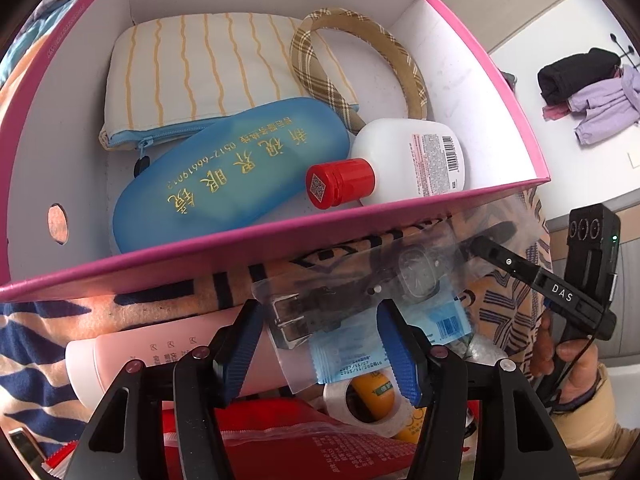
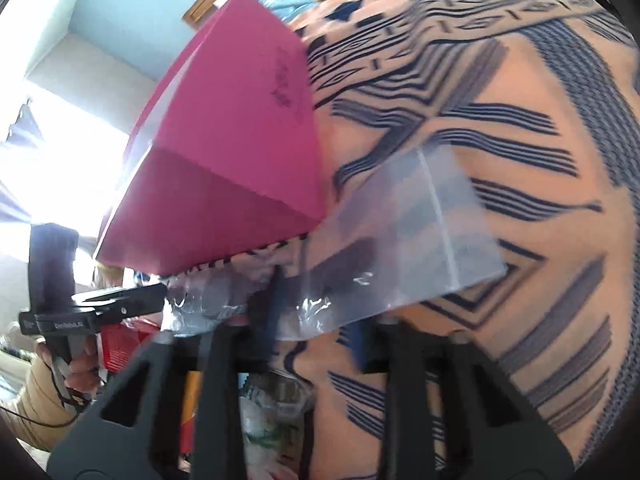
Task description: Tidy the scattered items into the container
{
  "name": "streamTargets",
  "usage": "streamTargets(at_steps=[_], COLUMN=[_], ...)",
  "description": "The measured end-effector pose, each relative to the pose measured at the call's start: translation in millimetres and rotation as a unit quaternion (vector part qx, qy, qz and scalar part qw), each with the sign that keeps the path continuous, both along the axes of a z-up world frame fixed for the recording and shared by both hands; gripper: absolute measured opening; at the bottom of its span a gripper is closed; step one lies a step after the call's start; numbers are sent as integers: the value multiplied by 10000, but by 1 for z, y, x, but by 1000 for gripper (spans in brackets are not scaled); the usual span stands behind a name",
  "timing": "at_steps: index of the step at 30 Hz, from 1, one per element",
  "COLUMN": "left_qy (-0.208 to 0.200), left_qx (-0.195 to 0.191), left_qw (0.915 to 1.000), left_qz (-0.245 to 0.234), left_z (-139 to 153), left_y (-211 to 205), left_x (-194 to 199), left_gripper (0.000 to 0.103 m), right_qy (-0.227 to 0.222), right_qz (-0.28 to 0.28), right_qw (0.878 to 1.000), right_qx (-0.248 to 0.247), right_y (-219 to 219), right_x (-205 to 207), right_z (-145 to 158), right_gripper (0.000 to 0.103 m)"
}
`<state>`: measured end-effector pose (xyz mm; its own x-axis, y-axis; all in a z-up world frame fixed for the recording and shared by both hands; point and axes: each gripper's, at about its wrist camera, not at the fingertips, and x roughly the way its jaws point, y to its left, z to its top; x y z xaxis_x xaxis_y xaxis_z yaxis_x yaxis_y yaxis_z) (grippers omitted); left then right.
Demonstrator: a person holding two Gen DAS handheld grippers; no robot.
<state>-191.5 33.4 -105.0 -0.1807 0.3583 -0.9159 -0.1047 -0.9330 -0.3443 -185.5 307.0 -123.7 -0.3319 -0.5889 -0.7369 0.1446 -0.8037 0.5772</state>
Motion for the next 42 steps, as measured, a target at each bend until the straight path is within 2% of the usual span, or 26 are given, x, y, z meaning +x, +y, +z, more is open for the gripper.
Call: streamTargets(at_steps=[2,4,6,8,9,14,16,18,21,24,30,34,36,39,42], left_qy=[54,55,55,55,55,231,316,331,230,179,339,446,502,586,773], left_qx=[-100,-38,23,84,115,258,375,633,1359,1775,1928,2030,2111,2246,2675], left_qw=[9999,10000,10000,9999,9999,9994,9988,9974,9904,9840,9806,9780,9753,9695,9526], left_qz=[-19,1,21,41,51,-29,-93,-125,-47,-23,113,204,406,785,1223], left_z=[0,1,2,2,2,15,23,32,38,40,44,46,45,42,39], left_y=[1,-1,-2,-4,-5,3,8,14,20,25,25,24,17,2,-18], left_x=[3,7,11,15,17,26,29,32,38,44,52,58,59,59,59], left_gripper=[44,28,23,23,24,39,51,58,58,58,58,58,58,60,64], right_qy=[91,197,306,496,629,1094,1197,1267,1341,1425,1578,1646,1640,1645,1592], right_qz=[13,-27,-75,-69,-34,132,198,259,415,588,909,1057,1093,1080,1031], right_qw=[9999,9996,9989,9969,9956,9887,9866,9852,9821,9792,9719,9648,9602,9473,9344], right_qx=[-52,-178,-343,-608,-695,-1012,-1089,-1127,-1258,-1317,-1494,-1756,-1977,-2530,-3016], right_y=[-2,1,8,14,15,16,13,9,-1,-14,-38,-49,-53,-56,-55], right_x=[3,7,10,15,17,24,24,23,22,19,20,18,16,10,6], right_z=[7,17,29,47,58,102,116,125,139,152,176,193,201,214,219], right_gripper=[7,5,5,4,4,4,4,4,4,4,5,5,5,5,5])
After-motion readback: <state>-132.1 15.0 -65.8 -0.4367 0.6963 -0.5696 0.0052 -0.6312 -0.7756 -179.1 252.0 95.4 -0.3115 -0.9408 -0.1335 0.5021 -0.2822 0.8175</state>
